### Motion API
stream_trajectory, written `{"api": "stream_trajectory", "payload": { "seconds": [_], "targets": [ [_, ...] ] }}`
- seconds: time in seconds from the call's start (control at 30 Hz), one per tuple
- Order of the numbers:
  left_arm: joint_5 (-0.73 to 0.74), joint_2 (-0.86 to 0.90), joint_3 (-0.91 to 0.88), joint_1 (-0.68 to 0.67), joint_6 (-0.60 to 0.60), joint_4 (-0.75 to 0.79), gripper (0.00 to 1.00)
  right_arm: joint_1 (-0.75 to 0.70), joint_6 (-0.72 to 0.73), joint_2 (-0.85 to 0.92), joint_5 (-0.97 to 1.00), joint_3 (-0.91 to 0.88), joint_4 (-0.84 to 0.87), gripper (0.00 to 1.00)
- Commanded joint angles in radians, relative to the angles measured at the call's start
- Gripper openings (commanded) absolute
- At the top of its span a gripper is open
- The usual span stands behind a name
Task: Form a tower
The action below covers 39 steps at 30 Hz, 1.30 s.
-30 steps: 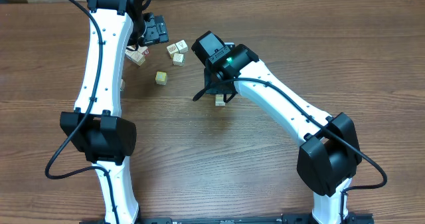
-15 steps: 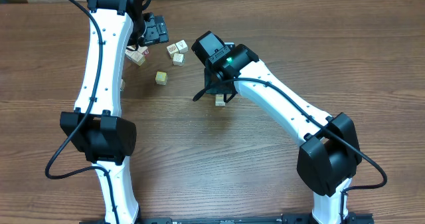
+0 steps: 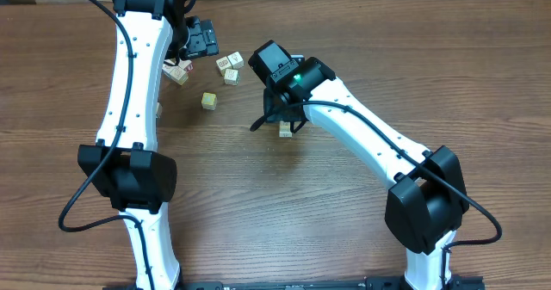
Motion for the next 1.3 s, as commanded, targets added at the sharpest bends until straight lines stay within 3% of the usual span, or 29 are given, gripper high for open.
{"api": "stream_trajectory", "payload": {
  "seconds": [0.0, 0.67, 0.9, 1.27],
  "targets": [
    [0.005, -0.014, 0.016, -0.004, -0.014, 0.002, 1.00, -0.003, -0.004, -0.036, 0.012, -0.002, 0.005, 0.72],
    [0.005, -0.014, 0.016, -0.004, -0.014, 0.002, 0.99, -0.003, -0.003, 0.059, 0.018, -0.004, 0.005, 0.69],
    [0.005, -0.014, 0.016, -0.004, -0.014, 0.002, 1.00, -0.003, -0.003, 0.063, 0.018, -0.004, 0.007, 0.61],
    [0.005, -0.014, 0.016, -0.004, -0.014, 0.002, 1.00, -0.003, 0.004, 0.064, 0.018, -0.014, 0.011, 0.59]
  ]
}}
